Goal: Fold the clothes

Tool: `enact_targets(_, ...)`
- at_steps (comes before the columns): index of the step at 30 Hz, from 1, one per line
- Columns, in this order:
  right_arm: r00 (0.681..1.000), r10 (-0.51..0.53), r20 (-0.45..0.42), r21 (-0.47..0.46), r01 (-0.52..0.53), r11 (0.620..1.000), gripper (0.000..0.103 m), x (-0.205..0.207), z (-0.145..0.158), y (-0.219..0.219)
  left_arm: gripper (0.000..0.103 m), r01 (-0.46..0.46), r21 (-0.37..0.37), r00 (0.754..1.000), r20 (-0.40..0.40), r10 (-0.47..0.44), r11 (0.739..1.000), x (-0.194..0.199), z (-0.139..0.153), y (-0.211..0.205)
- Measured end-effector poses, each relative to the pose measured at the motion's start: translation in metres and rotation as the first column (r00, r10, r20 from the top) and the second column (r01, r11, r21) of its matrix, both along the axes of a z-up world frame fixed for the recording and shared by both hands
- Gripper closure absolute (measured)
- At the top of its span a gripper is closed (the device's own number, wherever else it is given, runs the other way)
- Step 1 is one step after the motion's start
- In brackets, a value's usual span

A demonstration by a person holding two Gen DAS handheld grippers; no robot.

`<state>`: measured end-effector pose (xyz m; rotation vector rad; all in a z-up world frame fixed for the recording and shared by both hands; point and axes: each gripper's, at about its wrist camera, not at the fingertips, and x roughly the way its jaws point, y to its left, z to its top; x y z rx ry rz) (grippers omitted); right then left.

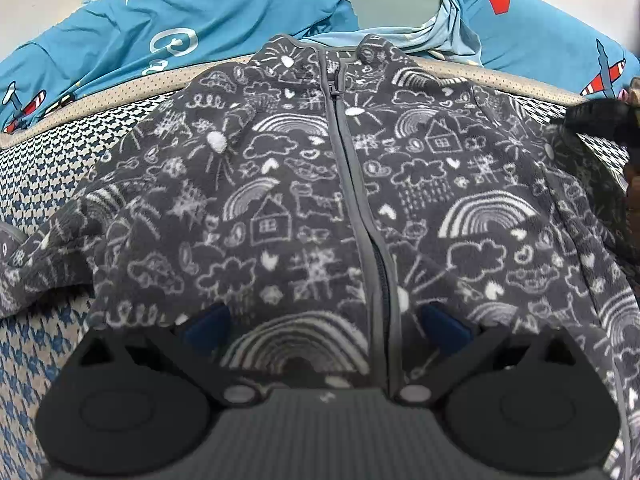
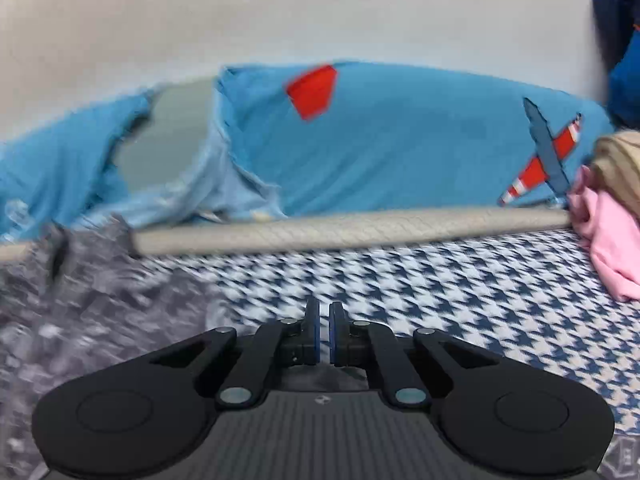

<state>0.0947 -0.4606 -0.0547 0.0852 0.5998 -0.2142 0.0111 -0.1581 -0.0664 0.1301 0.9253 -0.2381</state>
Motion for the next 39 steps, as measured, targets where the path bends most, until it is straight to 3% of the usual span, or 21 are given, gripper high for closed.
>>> enact_targets(2,0.999,-0.01,-0.037,0.06,0.013,0.998,0.099,0.002,-0.009,-0.009,0.0,0.001,-0.001,1.0,-0.001,-0.001,1.0,0.0,0.0,0.0)
enact_targets(9,0.999,-0.035,-0.009,0.079,0.036,0.996,0.096,-0.014,0.013,-0.025,0.0,0.001,-0.004,1.0,-0.005,-0.001,1.0,0.0,0.0,0.001)
enact_targets(14,0.999,-0.009,-0.038,0.104,0.013,0.995,0.093,-0.033,0.018,-0.041,0.0,0.001,-0.002,1.0,-0.001,-0.001,1.0,-0.001,0.0,0.0)
enact_targets(17,0.998,0.004,-0.056,0.101,0.002,0.995,0.085,-0.046,0.019,-0.052,0.0,0.001,0.0,1.0,0.002,-0.001,1.0,-0.001,0.0,0.0)
enact_targets(24,0.995,0.056,-0.087,0.126,-0.045,0.991,0.084,-0.07,0.022,-0.065,0.0,0.0,0.009,1.0,0.01,0.0,1.0,-0.003,0.0,-0.001)
enact_targets(28,0.989,0.084,-0.118,0.03,-0.081,0.996,0.084,-0.071,0.016,-0.055,0.0,0.001,0.012,1.0,0.014,-0.001,1.0,-0.003,0.0,0.0)
enact_targets(36,0.987,0.073,-0.143,-0.088,-0.086,0.992,0.058,-0.07,0.002,-0.06,0.0,0.002,0.013,1.0,0.016,-0.002,1.0,-0.003,-0.001,0.0)
enact_targets(39,0.988,0.08,-0.134,-0.103,-0.094,0.99,0.058,-0.071,-0.002,-0.062,0.0,0.003,0.013,1.0,0.016,-0.003,1.0,-0.004,-0.001,0.0)
